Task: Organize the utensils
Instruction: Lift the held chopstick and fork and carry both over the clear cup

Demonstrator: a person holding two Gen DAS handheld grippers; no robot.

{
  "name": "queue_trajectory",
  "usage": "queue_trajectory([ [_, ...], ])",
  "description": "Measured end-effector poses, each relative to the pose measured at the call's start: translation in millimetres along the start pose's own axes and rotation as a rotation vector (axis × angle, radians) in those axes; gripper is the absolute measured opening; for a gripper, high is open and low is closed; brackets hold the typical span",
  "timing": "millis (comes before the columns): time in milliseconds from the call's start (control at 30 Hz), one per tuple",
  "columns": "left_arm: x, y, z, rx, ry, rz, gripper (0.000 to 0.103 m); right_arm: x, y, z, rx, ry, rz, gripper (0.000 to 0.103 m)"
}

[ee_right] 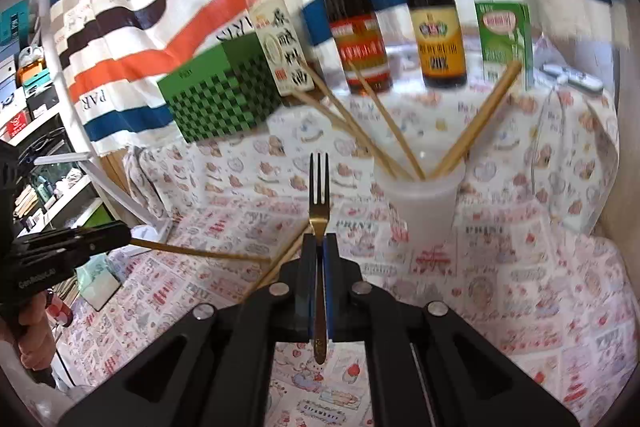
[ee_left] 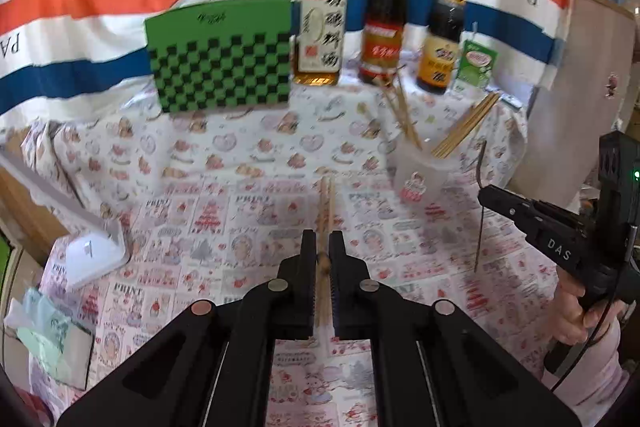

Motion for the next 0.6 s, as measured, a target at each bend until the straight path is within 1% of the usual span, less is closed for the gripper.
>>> queue_trajectory([
  [100,9.5,10.5,-3.6,-0.032,0.004,0.061,0.005,23.8,-0.3,-14.3,-0.011,0.077,-0.03,0.003],
  [200,23.1,16.8,-3.7,-0.072,0.016,0.06,0.005,45.9,4.3,-21.9,-0.014,0.157,-0.026,0.003],
  [233,27.6,19.8,-1.7,-0.075,0.02,0.068,0.005,53.2,7.0,-23.3,-0.019,0.188,-0.022,0.003],
  [267,32.0,22.6,-0.2,-0.075,0.028,0.076,0.005,62.3,11.2,-24.4,-0.034,0.238,-0.015,0.003],
  [367,45.6,34.1,7.6,-0.094,0.047,0.099,0.005,77.6,20.1,-24.4,-0.077,0.346,-0.005,0.003],
  [433,55.5,42.5,14.3,-0.126,0.057,0.099,0.005,85.8,27.2,-15.1,-0.087,0.382,0.017,0.003],
  [533,70.4,53.0,25.1,-0.162,0.073,0.095,0.005,92.9,43.1,3.5,-0.078,0.394,0.074,0.003],
  [600,83.9,60.5,32.9,-0.187,0.099,0.095,0.005,93.7,50.3,14.0,-0.101,0.405,0.075,0.003],
])
Point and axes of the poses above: each gripper's, at about its wrist camera, not at the fingertips, and z roughly the way its jaws point, y to its right, x to its top, the point moved 3 cm from there along z, roughly the way its jaws point, and after that the axes turned 8 degrees about y, right-handed, at the moved point
